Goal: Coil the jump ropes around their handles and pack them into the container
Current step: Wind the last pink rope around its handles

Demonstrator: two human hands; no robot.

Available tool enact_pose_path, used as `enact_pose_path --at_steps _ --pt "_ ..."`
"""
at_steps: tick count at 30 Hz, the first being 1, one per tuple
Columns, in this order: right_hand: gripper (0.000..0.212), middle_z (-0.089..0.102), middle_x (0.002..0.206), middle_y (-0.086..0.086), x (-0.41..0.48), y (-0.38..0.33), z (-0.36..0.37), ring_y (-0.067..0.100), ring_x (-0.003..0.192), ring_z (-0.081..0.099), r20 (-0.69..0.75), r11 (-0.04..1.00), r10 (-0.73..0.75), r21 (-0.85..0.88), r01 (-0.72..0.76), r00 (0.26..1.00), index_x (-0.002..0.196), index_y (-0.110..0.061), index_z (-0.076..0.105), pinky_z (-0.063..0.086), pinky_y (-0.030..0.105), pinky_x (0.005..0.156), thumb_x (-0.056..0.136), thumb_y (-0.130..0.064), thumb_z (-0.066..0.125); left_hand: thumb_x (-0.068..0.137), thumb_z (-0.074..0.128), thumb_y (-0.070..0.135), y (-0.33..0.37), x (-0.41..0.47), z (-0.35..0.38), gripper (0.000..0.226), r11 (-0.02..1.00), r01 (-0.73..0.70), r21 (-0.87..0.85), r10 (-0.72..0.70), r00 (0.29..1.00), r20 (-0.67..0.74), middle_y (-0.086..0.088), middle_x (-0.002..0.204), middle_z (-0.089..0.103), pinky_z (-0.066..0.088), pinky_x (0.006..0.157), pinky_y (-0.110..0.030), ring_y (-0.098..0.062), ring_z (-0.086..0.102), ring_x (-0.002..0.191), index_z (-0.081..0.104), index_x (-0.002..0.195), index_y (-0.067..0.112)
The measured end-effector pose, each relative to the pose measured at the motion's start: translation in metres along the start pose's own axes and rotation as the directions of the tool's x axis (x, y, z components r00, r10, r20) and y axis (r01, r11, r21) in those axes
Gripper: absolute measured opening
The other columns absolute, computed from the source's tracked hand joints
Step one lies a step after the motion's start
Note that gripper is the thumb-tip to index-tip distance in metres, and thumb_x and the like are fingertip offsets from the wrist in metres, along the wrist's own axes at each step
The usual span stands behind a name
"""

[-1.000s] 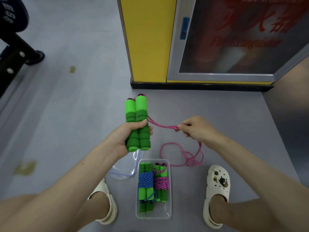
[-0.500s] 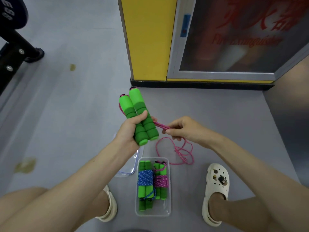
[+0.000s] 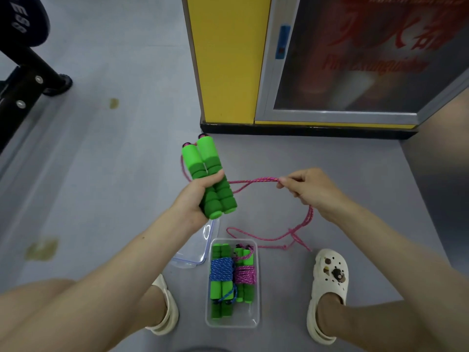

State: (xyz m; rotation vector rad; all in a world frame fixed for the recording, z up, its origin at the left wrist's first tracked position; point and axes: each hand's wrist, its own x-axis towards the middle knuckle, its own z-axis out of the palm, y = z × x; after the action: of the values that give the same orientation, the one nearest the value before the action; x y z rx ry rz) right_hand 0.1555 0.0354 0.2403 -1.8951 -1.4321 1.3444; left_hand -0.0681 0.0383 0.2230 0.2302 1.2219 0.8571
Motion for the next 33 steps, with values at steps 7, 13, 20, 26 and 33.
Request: enact_pose_path --at_steps 7,13,20,26,33 --pt "0.018 0.048 0.05 -0.009 0.0 -0.005 0.018 0.002 0.047 0.039 0.062 0.995 -0.096 0.031 0.094 0.993 0.087 -0.009 0.07 0.03 0.008 0.042 0.095 -0.017 0.055 0.072 0.067 0.02 -0.017 -0.011 0.026 0.035 0.987 0.096 0.127 -0.13 0.945 0.299 -0.018 0.112 0.066 0.051 0.088 -0.041 -0.031 0.061 0.111 0.065 0.105 0.007" --pt "0.036 0.049 0.05 -0.001 -0.003 -0.008 0.028 0.0 0.037 0.036 0.251 0.994 -0.108 0.028 0.104 0.962 0.062 -0.013 0.062 0.03 0.015 0.043 0.096 -0.022 0.054 0.089 0.057 0.015 -0.019 -0.011 0.039 0.012 0.998 0.02 0.055 -0.033 0.968 0.251 -0.008 0.086 0.071 0.057 0.074 -0.034 -0.021 0.067 0.079 0.064 0.093 0.005" --pt "0.015 0.048 0.057 -0.003 -0.003 -0.003 0.001 0.009 0.056 0.04 0.244 0.987 -0.077 -0.119 0.109 0.967 0.076 -0.019 0.069 0.032 0.023 0.055 0.088 -0.027 0.066 0.094 0.053 0.012 0.009 0.003 0.016 0.009 0.984 -0.155 -0.089 0.158 0.987 0.023 -0.01 0.074 0.063 0.057 0.062 -0.03 -0.021 0.065 0.07 0.059 0.091 0.006" --pt "0.018 0.05 0.065 0.003 0.0 0.018 -0.033 0.011 0.059 0.038 0.047 0.981 0.004 -0.193 0.005 0.999 0.085 -0.009 0.073 0.029 0.025 0.056 0.086 -0.026 0.068 0.089 0.061 0.007 0.037 0.017 -0.026 0.022 0.965 -0.242 -0.101 0.201 0.931 -0.306 -0.012 0.09 0.062 0.053 0.044 -0.027 -0.022 0.063 0.072 0.06 0.11 0.001" --pt "0.02 0.047 0.058 0.005 0.007 0.038 -0.054 0.018 0.058 0.04 -0.172 0.975 0.088 -0.187 -0.12 0.981 0.077 -0.005 0.071 0.028 0.029 0.056 0.082 -0.024 0.072 0.083 0.067 0.006 0.042 0.019 -0.039 0.04 0.953 -0.293 -0.082 0.228 0.865 -0.448 -0.015 0.108 0.064 0.05 0.038 -0.029 -0.028 0.063 0.077 0.058 0.122 -0.001"
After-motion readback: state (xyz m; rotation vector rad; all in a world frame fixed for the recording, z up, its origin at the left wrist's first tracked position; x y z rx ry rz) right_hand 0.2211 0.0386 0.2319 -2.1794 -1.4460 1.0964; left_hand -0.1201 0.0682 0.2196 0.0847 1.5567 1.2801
